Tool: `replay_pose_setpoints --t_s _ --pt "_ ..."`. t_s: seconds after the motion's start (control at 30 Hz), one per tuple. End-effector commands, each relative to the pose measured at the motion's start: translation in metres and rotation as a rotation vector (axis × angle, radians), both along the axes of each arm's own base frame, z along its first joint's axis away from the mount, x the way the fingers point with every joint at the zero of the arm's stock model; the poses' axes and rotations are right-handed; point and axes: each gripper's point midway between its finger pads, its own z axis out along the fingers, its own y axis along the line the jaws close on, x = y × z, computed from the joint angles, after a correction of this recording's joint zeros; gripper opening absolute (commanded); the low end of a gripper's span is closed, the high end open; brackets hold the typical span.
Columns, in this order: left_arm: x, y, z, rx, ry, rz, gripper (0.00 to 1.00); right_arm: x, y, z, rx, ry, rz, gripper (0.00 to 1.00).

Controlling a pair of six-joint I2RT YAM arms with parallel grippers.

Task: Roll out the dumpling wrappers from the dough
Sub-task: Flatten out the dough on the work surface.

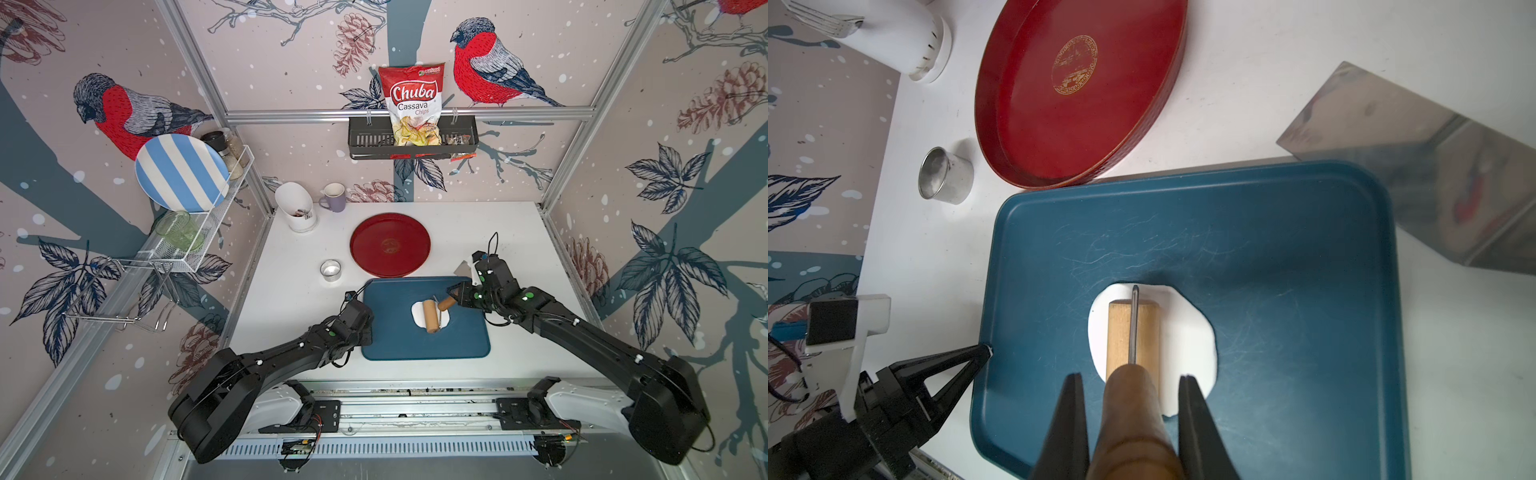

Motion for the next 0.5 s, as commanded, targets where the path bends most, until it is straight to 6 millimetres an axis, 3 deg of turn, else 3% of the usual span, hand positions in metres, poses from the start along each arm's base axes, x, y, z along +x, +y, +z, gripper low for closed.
replay_pose_setpoints --t_s 0.0,0.27,0.47 --pt "-0.011 0.012 -0.009 0.057 0.047 0.01 0.0 -0.006 -0.015 -0.014 -0.088 0.026 -0.019 0.0" --pt "-0.01 0.012 -0.01 0.057 0.051 0.008 0.0 -0.018 0.014 -0.029 -0.085 0.066 0.034 0.0" --pt "-0.01 0.013 -0.008 0.06 0.047 0.011 0.0 -0.014 -0.011 -0.03 -0.122 0.054 -0.015 0.0"
